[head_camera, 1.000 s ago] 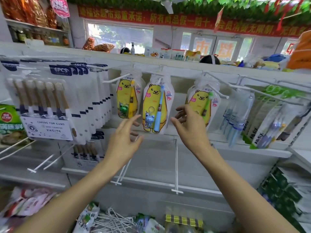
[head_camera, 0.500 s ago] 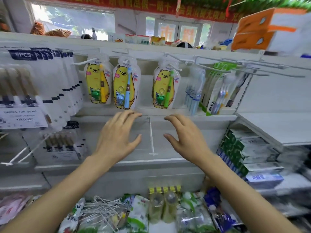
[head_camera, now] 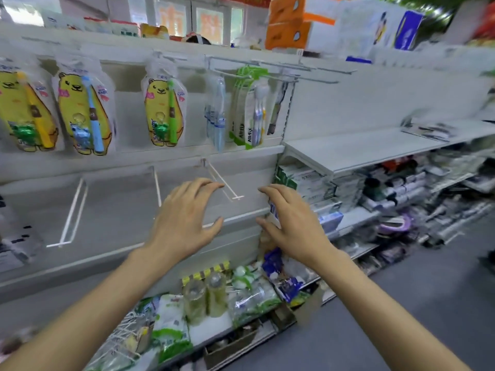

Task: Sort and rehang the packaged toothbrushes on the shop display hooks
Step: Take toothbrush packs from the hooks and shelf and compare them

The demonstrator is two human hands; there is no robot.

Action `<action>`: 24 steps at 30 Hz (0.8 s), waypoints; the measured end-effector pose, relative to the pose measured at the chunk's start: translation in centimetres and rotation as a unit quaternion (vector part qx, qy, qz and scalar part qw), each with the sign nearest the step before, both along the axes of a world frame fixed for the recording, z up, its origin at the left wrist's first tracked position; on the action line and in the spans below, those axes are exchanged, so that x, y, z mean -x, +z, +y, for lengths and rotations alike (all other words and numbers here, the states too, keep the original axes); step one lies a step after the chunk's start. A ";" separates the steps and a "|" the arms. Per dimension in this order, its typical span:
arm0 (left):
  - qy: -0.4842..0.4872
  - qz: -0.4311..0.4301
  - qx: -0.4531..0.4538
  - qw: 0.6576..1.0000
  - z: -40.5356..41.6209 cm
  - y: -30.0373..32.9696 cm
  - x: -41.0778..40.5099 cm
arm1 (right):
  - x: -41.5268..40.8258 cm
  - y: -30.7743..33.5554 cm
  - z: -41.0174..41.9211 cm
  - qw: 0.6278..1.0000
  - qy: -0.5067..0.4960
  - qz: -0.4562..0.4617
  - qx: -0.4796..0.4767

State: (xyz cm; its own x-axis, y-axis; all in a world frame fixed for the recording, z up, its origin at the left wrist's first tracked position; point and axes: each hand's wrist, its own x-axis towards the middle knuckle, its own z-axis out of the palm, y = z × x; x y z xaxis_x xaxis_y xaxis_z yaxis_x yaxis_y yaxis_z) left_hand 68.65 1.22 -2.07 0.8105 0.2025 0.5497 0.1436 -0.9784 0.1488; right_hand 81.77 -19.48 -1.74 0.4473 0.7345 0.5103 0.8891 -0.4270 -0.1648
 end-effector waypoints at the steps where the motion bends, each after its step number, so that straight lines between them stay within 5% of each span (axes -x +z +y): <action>1: -0.009 0.003 0.000 1.000 -0.9 -0.3 -0.8 | -0.5 -0.2 -1.2 1.000 -0.011 0.005 0.001; 24: -0.102 0.018 0.001 0.995 -25.3 -2.6 -29.7 | -25.7 -2.3 -27.4 0.993 -0.106 0.025 0.033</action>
